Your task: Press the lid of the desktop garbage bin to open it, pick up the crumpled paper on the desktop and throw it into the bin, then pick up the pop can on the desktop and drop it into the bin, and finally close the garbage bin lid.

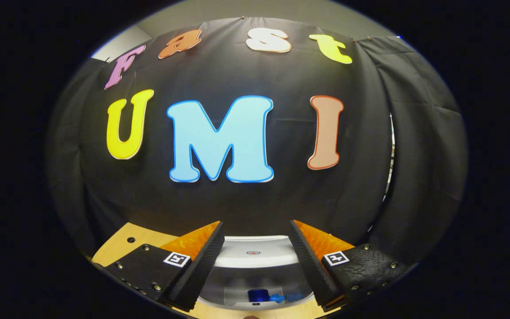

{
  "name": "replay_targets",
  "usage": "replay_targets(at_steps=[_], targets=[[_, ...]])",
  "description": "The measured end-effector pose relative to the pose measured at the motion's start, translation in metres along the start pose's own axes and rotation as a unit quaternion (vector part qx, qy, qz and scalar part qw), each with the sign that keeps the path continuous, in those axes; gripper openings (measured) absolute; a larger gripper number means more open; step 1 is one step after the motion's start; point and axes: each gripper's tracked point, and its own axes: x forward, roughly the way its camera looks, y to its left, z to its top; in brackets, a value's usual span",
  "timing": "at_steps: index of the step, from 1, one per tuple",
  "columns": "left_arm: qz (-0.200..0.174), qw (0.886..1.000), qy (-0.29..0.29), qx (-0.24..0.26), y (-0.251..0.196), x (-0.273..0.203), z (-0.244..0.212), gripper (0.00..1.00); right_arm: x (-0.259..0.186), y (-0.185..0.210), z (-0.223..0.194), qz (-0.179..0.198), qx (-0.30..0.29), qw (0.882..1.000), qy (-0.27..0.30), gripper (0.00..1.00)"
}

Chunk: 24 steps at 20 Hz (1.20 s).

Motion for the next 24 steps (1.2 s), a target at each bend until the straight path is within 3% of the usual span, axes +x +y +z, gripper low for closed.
replay_targets(at_steps=[11, 24], targets=[[0.005, 1.000, 0.006, 0.004, 0.005, -0.001, -0.004, 0.96, 0.008, 0.008, -0.051, 0.006, 0.003, 1.000, 0.011, 0.94], [0.009, 1.000, 0.016, 0.001, 0.015, 0.006, -0.011, 0.96, 0.016, 0.009, -0.083, 0.014, -0.005, 1.000, -0.027, 0.95]])
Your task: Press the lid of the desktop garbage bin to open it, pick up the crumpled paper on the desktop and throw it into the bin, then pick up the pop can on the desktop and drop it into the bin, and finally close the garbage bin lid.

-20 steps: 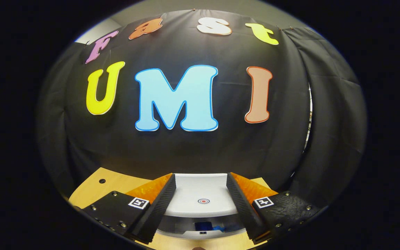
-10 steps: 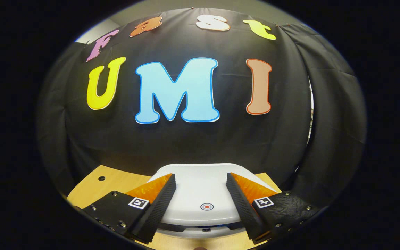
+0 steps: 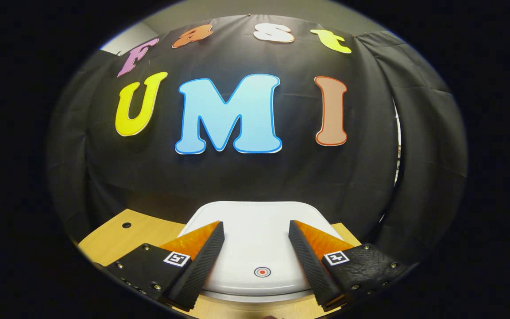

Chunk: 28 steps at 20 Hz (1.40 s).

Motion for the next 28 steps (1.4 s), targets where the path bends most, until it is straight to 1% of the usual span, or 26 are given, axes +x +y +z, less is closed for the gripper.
replay_targets(at_steps=[3, 7, 10, 14, 16, 17, 21, 26, 28], targets=[[-0.001, 1.000, 0.003, 0.003, -0.001, 0.001, -0.001, 0.96, 0.000, 0.000, 0.000, 0.005, -0.005, 1.000, -0.009, 0.94], [-0.003, 1.000, 0.007, 0.002, -0.003, 0.005, -0.003, 0.96, 0.000, 0.000, -0.001, 0.011, 0.005, 1.000, -0.026, 0.95], [-0.005, 1.000, 0.007, 0.007, -0.005, 0.006, -0.001, 0.96, 0.001, 0.001, -0.004, 0.012, -0.014, 0.999, -0.050, 0.95], [-0.002, 1.000, 0.010, 0.008, -0.006, 0.011, -0.003, 0.96, 0.001, 0.001, -0.007, 0.010, -0.016, 0.999, -0.050, 0.95], [0.003, 1.000, 0.012, 0.005, -0.006, 0.011, -0.004, 0.96, 0.001, 0.001, -0.010, 0.012, -0.001, 0.999, -0.052, 0.96], [0.006, 1.000, 0.013, 0.002, -0.006, 0.012, -0.005, 0.96, 0.000, 0.002, -0.008, 0.012, -0.001, 0.998, -0.062, 0.96], [0.019, 1.000, 0.007, -0.016, -0.009, 0.006, -0.003, 0.96, -0.001, 0.001, -0.011, 0.008, -0.006, 0.998, -0.065, 0.96], [0.042, 0.999, -0.013, 0.001, -0.010, -0.013, 0.012, 0.96, -0.002, -0.001, -0.006, -0.008, 0.004, 0.997, -0.076, 0.96], [0.056, 0.998, -0.014, 0.001, -0.008, -0.022, 0.015, 0.95, -0.004, 0.000, -0.007, -0.009, 0.015, 0.998, -0.066, 0.95]])
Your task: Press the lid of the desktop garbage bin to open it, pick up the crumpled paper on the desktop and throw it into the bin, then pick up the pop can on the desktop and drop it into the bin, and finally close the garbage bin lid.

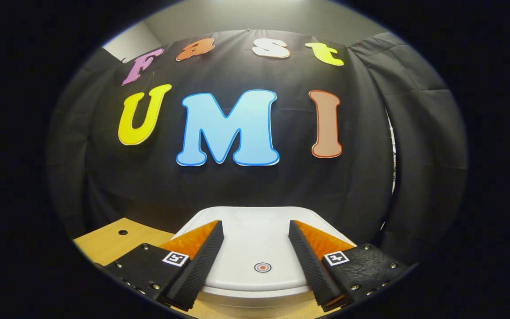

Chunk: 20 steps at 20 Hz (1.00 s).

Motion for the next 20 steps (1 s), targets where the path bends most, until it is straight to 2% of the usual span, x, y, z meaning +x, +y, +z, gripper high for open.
replay_targets(at_steps=[5, 9, 12, 16, 20], targets=[[0.044, 0.999, 0.001, -0.005, 0.005, -0.025, 0.001, 0.96, -0.021, -0.002, 0.002, 0.003, -0.025, 0.998, 0.051, 0.95], [0.065, 0.998, -0.003, 0.012, 0.005, -0.040, 0.002, 0.95, -0.049, 0.000, 0.004, 0.015, -0.071, 0.996, 0.051, 0.95], [0.056, 0.998, -0.005, 0.020, -0.003, -0.042, 0.002, 0.96, -0.078, -0.001, 0.008, 0.017, -0.092, 0.995, 0.043, 0.94], [0.018, 1.000, -0.019, 0.015, -0.020, -0.032, 0.008, 0.96, -0.121, 0.001, 0.017, 0.033, -0.068, 0.997, 0.033, 0.94], [-0.004, 1.000, -0.022, 0.001, -0.025, -0.020, 0.010, 0.96, -0.159, -0.003, 0.021, 0.031, -0.053, 0.998, 0.022, 0.94]])
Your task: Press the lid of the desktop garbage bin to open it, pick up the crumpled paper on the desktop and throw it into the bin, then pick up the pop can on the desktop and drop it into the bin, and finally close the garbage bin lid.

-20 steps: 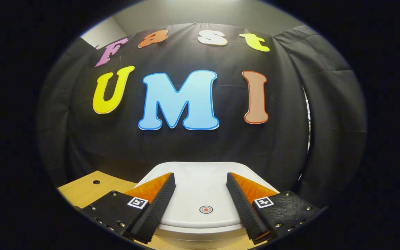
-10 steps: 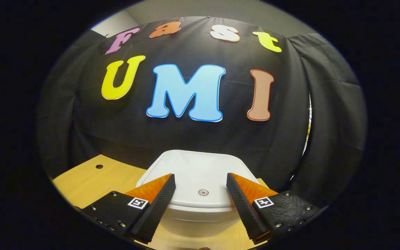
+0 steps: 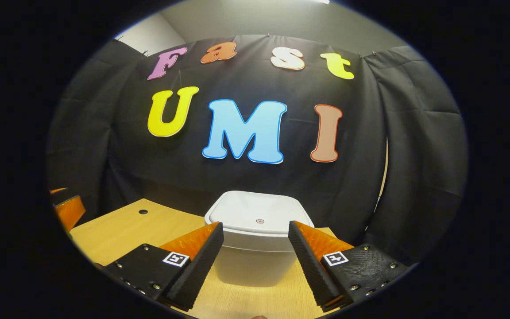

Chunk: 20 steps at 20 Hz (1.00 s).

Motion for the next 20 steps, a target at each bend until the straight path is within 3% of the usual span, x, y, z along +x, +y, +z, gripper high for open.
replay_targets(at_steps=[7, 20], targets=[[-0.016, 1.000, 0.008, 0.023, 0.018, 0.014, -0.010, 0.96, -0.049, 0.010, -0.031, -0.005, 0.001, 1.000, 0.024, 0.94], [-0.046, 0.999, -0.003, 0.023, 0.017, 0.020, -0.004, 0.96, -0.063, 0.021, -0.023, -0.011, -0.004, 1.000, 0.014, 0.95]])
